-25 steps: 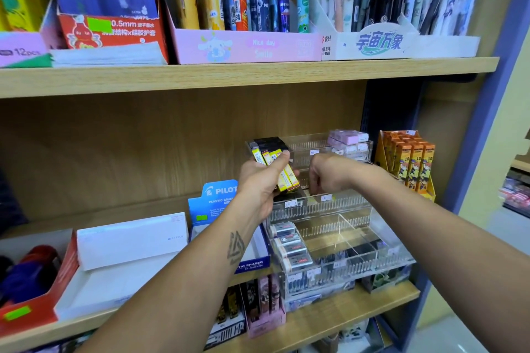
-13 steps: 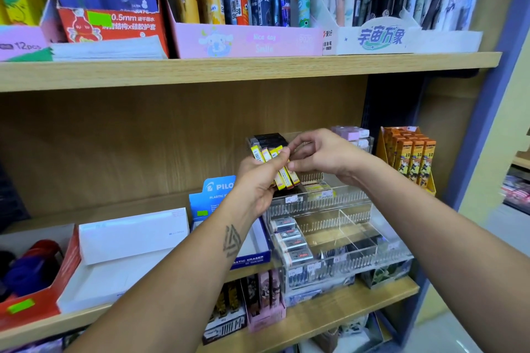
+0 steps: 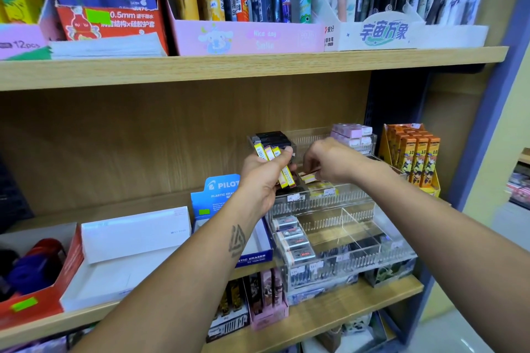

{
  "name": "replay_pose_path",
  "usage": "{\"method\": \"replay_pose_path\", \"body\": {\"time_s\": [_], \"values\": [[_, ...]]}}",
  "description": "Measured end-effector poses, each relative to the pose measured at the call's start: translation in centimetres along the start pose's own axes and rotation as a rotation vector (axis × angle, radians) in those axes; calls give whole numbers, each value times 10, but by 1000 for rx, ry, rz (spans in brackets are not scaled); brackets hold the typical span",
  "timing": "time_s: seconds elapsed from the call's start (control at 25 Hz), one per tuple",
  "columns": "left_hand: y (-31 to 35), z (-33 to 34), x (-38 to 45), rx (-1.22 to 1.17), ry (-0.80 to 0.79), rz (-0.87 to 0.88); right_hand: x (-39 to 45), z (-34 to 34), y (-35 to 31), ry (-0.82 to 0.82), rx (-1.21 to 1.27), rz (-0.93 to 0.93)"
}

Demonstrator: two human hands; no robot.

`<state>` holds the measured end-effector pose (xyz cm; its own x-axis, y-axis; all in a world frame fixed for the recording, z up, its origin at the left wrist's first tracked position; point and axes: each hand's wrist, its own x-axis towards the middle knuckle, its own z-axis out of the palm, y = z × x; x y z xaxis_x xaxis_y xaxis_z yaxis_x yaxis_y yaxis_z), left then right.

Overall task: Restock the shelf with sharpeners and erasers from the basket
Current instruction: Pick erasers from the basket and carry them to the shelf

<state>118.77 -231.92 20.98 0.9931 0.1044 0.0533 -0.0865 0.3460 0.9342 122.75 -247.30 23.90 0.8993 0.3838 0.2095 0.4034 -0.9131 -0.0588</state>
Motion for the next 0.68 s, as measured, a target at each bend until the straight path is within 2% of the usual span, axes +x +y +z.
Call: {"method": "replay_pose_path", "body": {"time_s": [0.16, 0.32, 0.52, 0.68], "values": [[-1, -2, 3, -9, -22, 1, 2, 2, 0, -57, -39, -47], [-3, -3, 5, -2, -33, 4, 4, 5, 0, -42, -56, -42], [-4, -3, 5, -5, -34, 2, -3, 4, -4, -51, -300, -41], [-4, -3, 3, -13, -33, 0, 0, 3, -8, -84, -235, -18]]}}
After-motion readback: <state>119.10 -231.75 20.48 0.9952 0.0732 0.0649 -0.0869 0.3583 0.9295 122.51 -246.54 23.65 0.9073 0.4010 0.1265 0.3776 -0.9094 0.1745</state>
